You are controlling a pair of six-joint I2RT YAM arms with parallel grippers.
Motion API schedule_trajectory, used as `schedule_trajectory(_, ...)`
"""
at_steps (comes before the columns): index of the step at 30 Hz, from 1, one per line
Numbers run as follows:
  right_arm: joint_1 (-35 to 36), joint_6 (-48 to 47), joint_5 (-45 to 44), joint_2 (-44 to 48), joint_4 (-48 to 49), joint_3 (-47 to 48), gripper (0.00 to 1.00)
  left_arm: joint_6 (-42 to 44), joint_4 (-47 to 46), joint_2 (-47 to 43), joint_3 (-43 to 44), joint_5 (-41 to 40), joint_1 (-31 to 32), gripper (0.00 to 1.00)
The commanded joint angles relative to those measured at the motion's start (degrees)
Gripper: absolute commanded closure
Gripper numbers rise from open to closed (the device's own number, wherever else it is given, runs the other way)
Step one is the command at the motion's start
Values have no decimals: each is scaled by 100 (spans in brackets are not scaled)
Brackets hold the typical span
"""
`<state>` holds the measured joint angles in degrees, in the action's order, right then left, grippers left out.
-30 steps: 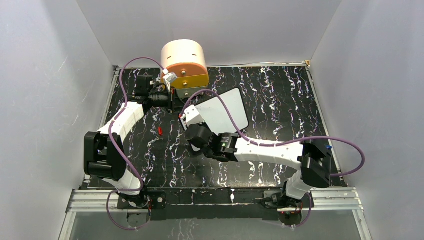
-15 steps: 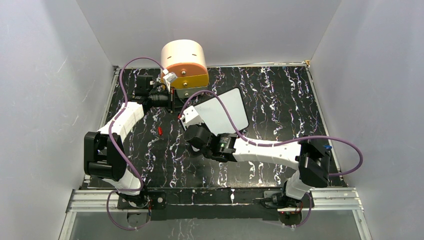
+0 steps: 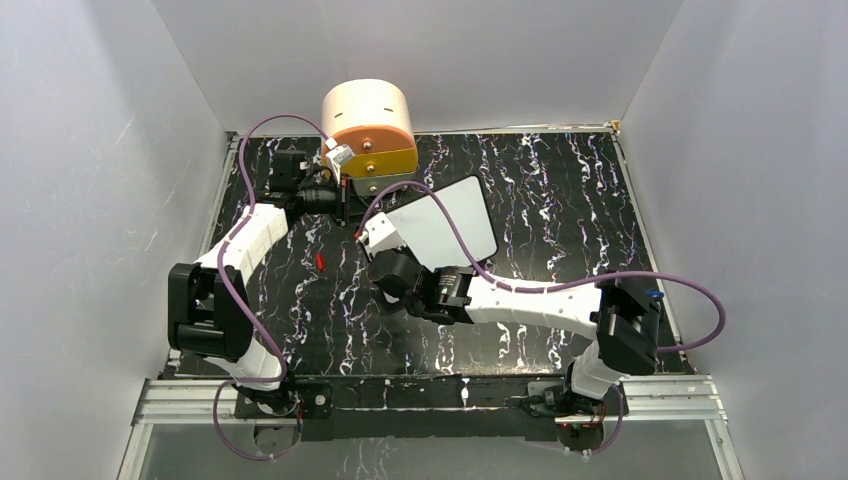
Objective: Write a sentence on the whiteboard
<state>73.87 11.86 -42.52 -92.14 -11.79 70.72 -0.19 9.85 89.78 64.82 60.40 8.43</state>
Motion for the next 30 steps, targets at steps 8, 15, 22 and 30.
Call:
schedule_trajectory(8,-49,92,295,-79,59,131,100,60,264,76,-87,-272,45,100)
schedule_trajectory(15,-52,206,311,-138,-267,162,100,59,272,86,-91,-275,45,100)
schedule_trajectory(22,-55,322,108,-131,-376,120,100,54,269,93,-91,-273,45,100)
schedule_trajectory(30,-49,407,-67,-111,-469,135,100,60,264,96,-89,-274,45,100)
